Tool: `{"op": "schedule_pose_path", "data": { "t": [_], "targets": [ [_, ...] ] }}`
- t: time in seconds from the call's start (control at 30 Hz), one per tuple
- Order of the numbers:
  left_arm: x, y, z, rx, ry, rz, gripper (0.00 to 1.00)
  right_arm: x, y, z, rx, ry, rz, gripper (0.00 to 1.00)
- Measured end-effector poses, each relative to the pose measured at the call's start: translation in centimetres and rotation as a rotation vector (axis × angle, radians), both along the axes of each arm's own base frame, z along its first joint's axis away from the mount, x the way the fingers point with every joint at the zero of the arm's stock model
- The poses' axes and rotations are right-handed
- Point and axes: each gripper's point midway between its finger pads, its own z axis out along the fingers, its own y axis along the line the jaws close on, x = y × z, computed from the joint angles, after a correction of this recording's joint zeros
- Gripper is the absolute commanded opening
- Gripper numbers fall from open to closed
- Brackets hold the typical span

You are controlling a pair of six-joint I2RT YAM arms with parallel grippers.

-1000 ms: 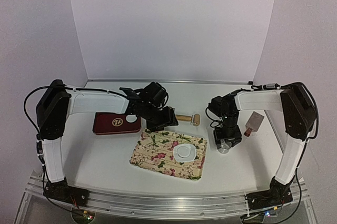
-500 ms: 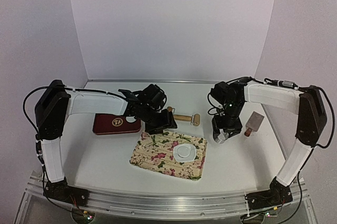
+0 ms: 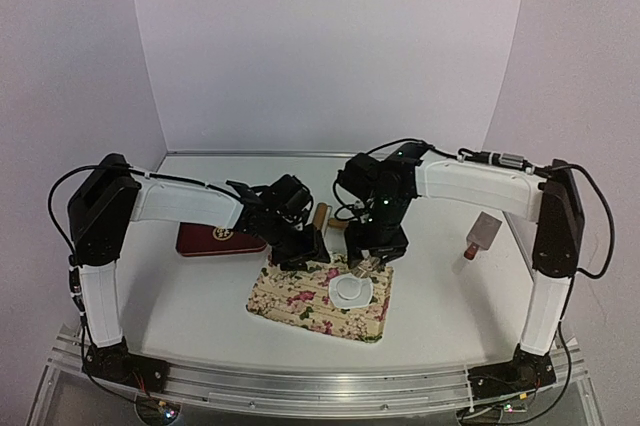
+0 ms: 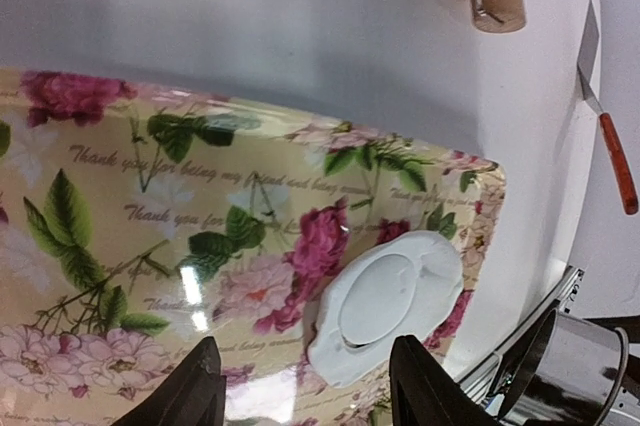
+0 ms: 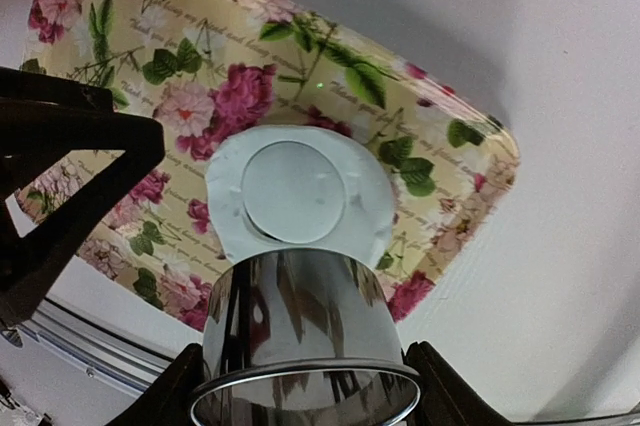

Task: Roll out the dumpling wrappers from the dough
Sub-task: Pick up the dumpling mold from the center of the board.

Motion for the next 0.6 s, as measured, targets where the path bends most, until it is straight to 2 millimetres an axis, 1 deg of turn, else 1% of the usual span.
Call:
{"op": "schedule_pose_path", "data": {
  "t": [0.1,0.23,0.33,0.4,0.6],
  "targets": [
    [-0.7,0.9,-1.3,0.029,0.024,0.002,0.52,-0.4,2.1,-1.2,-0.015,0.013,0.031,0.16],
    [-1.2,1.5,-2.3,0.05,0.042,0.005,0.5,-1.1,3.6,-2.6,-0.044,0.037,0.058,0.15],
    [-1.3,1.8,-2.6,0.056,0.043,0.012,0.5,-1.6,4.0,-3.5,-0.079,0.055,0.066,0.15],
    [-1.4,2.4,-3.0,0.073,0.046,0.027,0.5,-1.8,3.9,-4.0,-0.105,0.064,0.066,0.15],
    [-1.5,3.9,-3.4,0.111,0.041,0.059,0.49,-1.9,3.7,-4.7,-0.153,0.068,0.049,0.16]
  ]
}}
